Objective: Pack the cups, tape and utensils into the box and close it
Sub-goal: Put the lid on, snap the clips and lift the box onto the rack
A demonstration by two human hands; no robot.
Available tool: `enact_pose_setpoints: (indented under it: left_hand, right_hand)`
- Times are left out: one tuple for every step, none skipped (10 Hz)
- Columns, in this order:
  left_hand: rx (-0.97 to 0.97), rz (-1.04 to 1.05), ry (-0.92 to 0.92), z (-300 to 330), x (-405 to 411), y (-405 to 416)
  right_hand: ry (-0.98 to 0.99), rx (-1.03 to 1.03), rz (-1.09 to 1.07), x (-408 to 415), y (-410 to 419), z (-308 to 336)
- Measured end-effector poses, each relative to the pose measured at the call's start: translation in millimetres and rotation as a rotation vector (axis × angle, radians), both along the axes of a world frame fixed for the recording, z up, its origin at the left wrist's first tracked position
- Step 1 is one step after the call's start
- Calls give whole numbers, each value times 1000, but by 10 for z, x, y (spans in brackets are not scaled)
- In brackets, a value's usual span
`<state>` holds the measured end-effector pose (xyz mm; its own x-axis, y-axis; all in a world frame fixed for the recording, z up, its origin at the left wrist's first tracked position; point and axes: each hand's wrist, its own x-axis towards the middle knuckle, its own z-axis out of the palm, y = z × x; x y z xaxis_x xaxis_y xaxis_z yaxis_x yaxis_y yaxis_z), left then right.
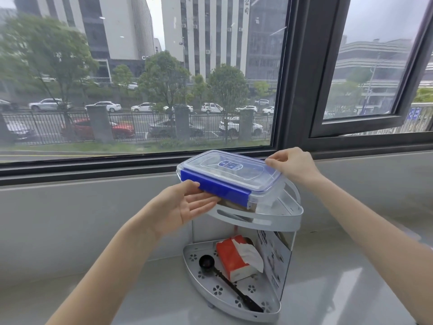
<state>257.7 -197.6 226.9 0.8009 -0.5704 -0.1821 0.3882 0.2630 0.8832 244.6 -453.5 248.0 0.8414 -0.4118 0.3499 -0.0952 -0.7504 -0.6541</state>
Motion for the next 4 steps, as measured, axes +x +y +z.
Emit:
enact_pose_setpoints:
  left_hand:
    - [16,-16,6,16,-19,47]
    - [60,-30,-13,47,-44,83]
    - [98,-38,-45,164,-80,182]
    - [128,12,-83,324,-128,301]
  right_hand:
    - [-6,-11,-12,-10,19,-2]
    - [13,-31,-12,-37,41,13]
    - [68,-44,31,-131,124,104]
    - [58,-77,48,-219,272,275]
